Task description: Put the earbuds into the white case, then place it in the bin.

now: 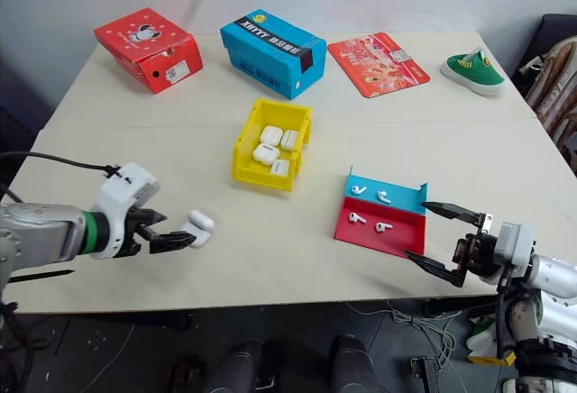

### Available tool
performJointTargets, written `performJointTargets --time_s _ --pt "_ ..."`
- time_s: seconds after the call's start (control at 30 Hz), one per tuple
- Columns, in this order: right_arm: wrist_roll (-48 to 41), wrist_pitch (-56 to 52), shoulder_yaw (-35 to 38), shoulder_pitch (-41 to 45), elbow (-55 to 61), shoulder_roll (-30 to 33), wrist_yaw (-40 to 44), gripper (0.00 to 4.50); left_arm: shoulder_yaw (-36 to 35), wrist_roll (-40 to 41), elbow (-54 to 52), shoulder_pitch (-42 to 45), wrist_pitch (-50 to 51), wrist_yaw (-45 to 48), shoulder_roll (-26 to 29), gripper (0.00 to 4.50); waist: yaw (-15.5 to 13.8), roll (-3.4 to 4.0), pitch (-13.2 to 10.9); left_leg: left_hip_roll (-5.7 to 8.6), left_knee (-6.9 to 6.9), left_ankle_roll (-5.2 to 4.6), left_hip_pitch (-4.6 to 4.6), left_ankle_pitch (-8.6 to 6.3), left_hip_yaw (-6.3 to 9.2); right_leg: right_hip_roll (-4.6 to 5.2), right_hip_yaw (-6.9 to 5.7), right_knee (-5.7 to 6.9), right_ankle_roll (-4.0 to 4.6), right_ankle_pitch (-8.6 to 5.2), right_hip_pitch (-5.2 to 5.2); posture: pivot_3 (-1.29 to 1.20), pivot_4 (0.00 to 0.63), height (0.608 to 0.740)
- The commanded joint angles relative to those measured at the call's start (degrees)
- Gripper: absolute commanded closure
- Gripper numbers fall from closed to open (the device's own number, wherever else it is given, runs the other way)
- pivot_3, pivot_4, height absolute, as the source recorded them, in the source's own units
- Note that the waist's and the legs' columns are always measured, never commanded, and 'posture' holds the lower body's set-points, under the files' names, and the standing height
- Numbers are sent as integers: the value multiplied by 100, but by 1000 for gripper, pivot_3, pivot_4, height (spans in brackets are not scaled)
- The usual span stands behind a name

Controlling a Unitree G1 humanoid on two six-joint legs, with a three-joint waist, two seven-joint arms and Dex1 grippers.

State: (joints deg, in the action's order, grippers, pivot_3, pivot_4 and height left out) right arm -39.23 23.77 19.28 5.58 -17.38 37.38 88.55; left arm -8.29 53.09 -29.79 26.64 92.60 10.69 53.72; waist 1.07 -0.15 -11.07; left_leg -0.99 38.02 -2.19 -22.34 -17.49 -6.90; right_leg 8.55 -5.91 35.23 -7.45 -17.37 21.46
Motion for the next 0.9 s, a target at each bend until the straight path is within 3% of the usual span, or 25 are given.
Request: performJointTargets --time_s 0.03,0.13,0.23,0.43,0.87,0.9 --pt "-168 212 230 -117 125 -28 334 0 293 65 157 258 -10 -186 26 42 -28 0 0 0 0 0 0 0 0 0 0 0 0 0 0 0 150 740" --pt "-185 312 268 -272 181 -49 289 0 1009 -143 82 387 -10 -259 265 42 -62 0 0 -1 0 1 0 0 0 -2 1 -3 0 0 2 0 150 740" --pt "-179 278 260 -441 445 -67 120 0 1185 -352 158 493 -10 -405 22 42 -97 0 0 -2 -2 3 -1 0 0 -4 2 -10 2 -1 2 0 150 740" --pt "-44 -22 169 -659 1223 -97 -436 0 1370 -823 318 504 -10 -674 -514 42 -110 0 0 -1 4 28 0 -11 0 -2 2 -17 2 -1 2 0 150 740" --pt "119 -537 51 -653 1956 -81 -1017 0 1430 -1548 402 406 -10 -679 -940 42 -189 4 3 0 5 33 12 0 0 1 1 -9 2 -1 -5 0 150 740" --pt "130 -576 38 -657 2015 -83 -1066 0 1413 -1564 393 366 -10 -661 -948 222 -203 4 3 0 5 33 12 0 0 1 1 -9 2 -1 -5 0 150 740"
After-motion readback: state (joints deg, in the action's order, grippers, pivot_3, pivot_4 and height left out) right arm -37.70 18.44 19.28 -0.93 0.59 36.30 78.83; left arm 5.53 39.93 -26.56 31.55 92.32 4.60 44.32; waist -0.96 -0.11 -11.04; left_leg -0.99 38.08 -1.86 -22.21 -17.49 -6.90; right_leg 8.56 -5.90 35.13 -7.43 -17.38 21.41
